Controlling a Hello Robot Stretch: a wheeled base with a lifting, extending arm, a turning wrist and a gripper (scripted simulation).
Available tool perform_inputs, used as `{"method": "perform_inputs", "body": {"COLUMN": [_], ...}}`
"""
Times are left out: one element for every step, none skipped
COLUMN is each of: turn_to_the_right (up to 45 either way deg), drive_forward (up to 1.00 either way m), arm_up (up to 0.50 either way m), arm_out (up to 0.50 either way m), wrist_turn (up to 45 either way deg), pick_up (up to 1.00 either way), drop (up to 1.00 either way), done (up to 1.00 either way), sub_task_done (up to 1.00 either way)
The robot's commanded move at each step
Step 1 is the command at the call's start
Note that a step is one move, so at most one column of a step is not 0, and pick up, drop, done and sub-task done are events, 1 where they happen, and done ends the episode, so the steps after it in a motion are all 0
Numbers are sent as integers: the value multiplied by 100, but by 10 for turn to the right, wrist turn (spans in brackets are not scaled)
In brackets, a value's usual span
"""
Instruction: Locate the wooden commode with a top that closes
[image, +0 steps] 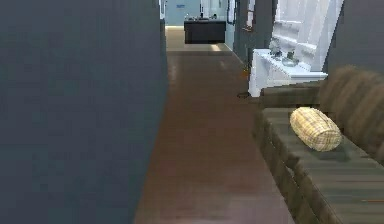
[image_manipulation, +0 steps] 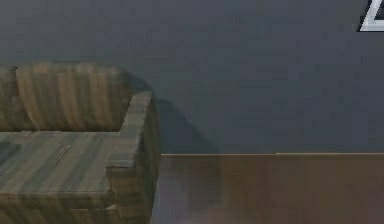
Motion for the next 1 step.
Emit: {"method": "perform_inputs", "body": {"turn_to_the_right": [0], "drive_forward": [100], "arm_up": [0], "arm_out": [0], "wrist_turn": [0], "pick_up": [0], "drop": [0], "done": [0], "sub_task_done": [0]}}
